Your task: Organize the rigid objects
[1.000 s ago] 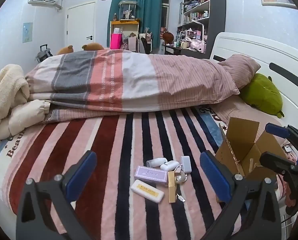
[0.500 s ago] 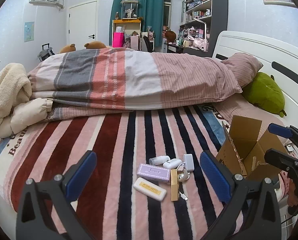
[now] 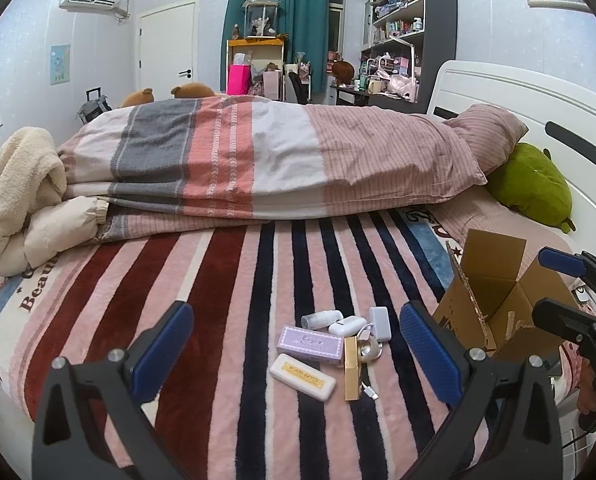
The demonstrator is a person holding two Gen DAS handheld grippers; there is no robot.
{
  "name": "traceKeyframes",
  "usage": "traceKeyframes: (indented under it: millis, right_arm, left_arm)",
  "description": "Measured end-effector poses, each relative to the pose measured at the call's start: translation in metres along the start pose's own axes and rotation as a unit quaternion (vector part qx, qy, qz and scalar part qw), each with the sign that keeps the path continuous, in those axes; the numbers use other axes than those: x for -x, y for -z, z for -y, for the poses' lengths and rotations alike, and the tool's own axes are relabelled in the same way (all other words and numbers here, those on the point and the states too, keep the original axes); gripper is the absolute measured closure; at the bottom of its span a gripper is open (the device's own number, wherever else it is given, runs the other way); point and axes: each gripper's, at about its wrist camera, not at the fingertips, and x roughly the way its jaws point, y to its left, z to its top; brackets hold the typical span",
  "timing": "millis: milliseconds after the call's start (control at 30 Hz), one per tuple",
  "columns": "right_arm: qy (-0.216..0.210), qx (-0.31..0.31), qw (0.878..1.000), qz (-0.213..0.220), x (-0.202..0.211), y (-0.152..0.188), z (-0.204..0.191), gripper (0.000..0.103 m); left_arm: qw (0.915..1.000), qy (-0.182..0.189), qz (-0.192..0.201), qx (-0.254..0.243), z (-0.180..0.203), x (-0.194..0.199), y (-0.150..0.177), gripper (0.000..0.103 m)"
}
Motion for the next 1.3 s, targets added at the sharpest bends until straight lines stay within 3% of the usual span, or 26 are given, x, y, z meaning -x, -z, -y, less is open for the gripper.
traceKeyframes:
  millis: [1300]
  right_arm:
    - [-0.004, -0.004, 1.000, 0.000, 0.000, 0.001, -0.003, 0.000]
  left_arm:
    - [1.0000, -0.004, -0.002, 0.003, -0.010, 0.000, 0.005, 0.000]
